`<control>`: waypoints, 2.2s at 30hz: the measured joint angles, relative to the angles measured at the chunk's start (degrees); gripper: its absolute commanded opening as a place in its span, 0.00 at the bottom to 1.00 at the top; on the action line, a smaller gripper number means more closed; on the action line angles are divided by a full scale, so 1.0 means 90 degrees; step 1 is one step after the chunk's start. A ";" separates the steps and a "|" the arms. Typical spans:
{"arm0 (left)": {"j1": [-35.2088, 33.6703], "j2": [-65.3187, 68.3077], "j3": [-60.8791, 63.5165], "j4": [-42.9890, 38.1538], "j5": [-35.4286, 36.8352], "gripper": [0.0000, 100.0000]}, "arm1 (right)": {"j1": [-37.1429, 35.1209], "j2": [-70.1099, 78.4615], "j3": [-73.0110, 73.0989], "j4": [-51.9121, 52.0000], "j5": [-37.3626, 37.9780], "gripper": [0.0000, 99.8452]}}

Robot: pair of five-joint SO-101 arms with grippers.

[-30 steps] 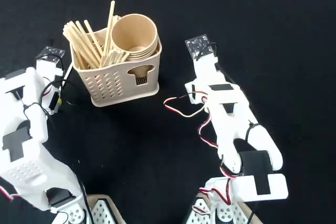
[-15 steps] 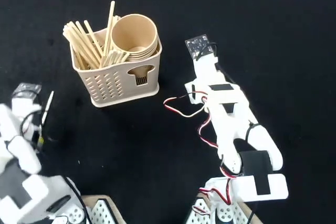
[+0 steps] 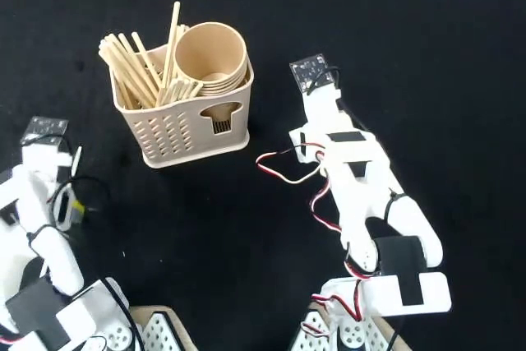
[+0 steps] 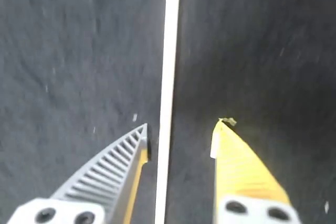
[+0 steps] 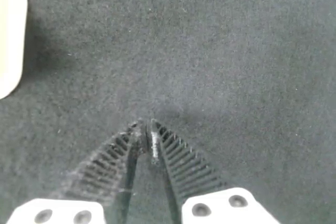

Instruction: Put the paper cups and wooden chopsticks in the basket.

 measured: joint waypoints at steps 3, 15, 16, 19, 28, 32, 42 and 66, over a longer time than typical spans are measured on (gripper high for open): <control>0.0274 0.0000 0.0000 -0.0283 0.0098 0.20 | 0.0000 0.0000 0.0029 0.0000 0.0000 0.01; 0.0410 0.1582 -0.1407 -0.0264 0.0508 0.17 | 0.0000 0.0000 0.0039 0.0000 0.0000 0.01; 0.0449 0.1768 -0.1563 -0.0205 0.0508 0.16 | 0.0000 0.0000 0.0039 0.0000 0.0000 0.01; 0.0586 0.2159 -0.1885 -0.0147 0.0459 0.15 | 0.0000 0.0000 0.0039 0.0000 0.0000 0.01; 0.0791 0.2745 -0.1924 -0.0127 0.0459 0.03 | 0.0000 0.0000 0.0039 0.0000 0.0000 0.01; 0.0850 0.2755 -0.1944 -0.0127 0.0488 0.03 | 0.0000 0.0000 0.0039 0.0000 0.0000 0.01; 0.0840 0.0244 -0.1074 0.0264 0.0791 0.03 | 0.0000 0.0000 0.0039 0.0000 0.0000 0.01; 0.2921 -0.7463 -0.0596 -0.2989 0.5988 0.03 | 0.0000 0.0000 0.0039 0.0000 0.0000 0.01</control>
